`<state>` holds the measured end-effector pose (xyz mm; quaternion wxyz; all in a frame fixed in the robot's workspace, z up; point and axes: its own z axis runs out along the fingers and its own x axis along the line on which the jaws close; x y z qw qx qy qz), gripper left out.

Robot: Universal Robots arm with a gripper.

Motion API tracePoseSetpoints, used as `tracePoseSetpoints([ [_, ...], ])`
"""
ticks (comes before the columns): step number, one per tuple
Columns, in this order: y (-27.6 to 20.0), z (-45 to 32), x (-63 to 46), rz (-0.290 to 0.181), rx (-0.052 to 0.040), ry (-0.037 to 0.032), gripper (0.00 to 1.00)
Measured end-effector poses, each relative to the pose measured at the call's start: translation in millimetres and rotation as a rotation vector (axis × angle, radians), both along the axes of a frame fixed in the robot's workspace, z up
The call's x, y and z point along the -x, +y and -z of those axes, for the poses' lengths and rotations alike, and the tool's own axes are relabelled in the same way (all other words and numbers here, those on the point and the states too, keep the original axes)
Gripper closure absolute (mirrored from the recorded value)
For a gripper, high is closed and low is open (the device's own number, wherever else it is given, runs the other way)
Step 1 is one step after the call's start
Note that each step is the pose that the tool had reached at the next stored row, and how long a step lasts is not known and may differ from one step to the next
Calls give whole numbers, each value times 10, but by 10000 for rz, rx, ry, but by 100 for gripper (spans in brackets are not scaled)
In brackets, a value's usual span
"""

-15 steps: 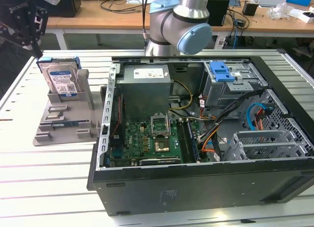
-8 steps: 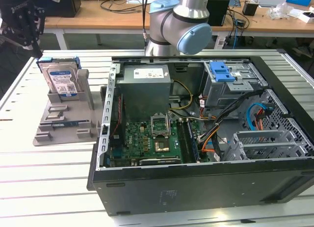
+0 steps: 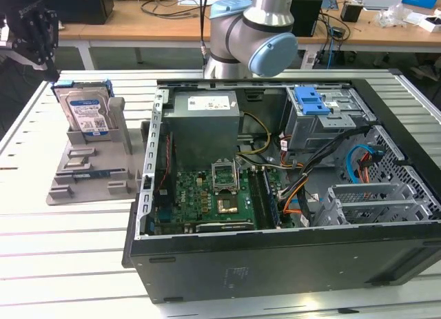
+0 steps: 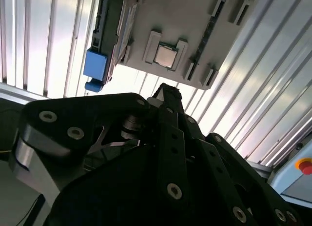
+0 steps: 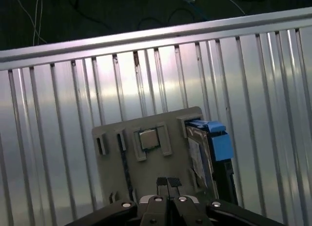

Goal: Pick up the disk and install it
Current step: 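Pick up the disk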

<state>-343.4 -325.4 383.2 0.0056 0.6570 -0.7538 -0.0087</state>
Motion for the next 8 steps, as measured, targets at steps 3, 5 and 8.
tracePoseSetpoints([
  [3, 0, 0, 0, -475, 0, 0, 89],
  [5, 0, 0, 0, -731, -1, 0, 89],
  [8, 0, 0, 0, -1070, -1, 0, 89],
])
